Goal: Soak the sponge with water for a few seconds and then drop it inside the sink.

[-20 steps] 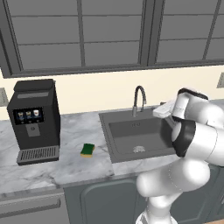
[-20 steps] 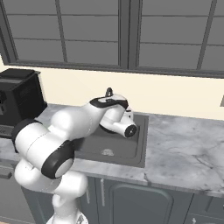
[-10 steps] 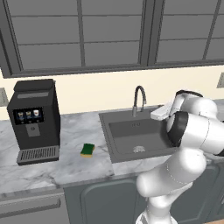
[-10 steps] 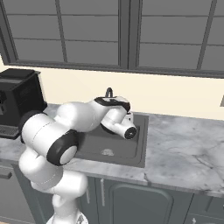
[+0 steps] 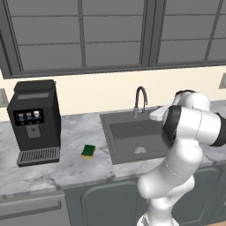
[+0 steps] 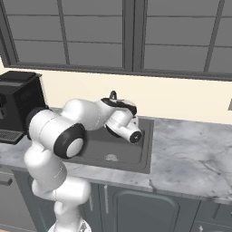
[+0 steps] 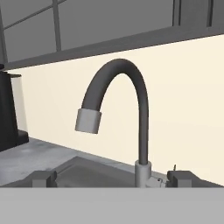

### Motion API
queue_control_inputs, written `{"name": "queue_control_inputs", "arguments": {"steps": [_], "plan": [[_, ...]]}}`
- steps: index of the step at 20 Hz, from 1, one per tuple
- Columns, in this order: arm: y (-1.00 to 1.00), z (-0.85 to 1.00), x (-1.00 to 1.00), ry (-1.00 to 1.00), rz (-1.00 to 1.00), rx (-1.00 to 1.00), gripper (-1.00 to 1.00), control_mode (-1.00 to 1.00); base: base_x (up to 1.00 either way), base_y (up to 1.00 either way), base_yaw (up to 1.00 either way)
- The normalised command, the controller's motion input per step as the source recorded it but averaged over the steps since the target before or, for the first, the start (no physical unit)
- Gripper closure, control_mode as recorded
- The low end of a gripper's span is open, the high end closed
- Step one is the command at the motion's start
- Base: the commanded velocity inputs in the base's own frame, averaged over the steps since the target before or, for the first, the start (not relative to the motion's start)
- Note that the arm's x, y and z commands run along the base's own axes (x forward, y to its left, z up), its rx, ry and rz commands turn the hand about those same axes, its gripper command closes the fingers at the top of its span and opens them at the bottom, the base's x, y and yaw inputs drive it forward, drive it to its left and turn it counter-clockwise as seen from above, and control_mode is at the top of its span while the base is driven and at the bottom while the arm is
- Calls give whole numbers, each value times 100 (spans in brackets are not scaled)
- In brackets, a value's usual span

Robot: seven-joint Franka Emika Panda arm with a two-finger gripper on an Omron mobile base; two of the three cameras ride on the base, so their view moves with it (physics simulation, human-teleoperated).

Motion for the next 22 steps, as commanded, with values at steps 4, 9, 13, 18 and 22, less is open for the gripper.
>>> {"name": "queue_control_inputs", "arguments": {"steps": [4,9,13,18,22], "plan": [[0,-7,24,-1,0,0,-100,-100,0,0,0],[0,-7,23,0,0,0,-100,-100,0,0,0],[0,-10,18,-1,0,0,-100,-100,0,0,0],[-1,-6,19,-2,0,0,-100,-100,0,0,0],[-12,-3,24,-2,0,0,-100,-100,0,0,0]]}}
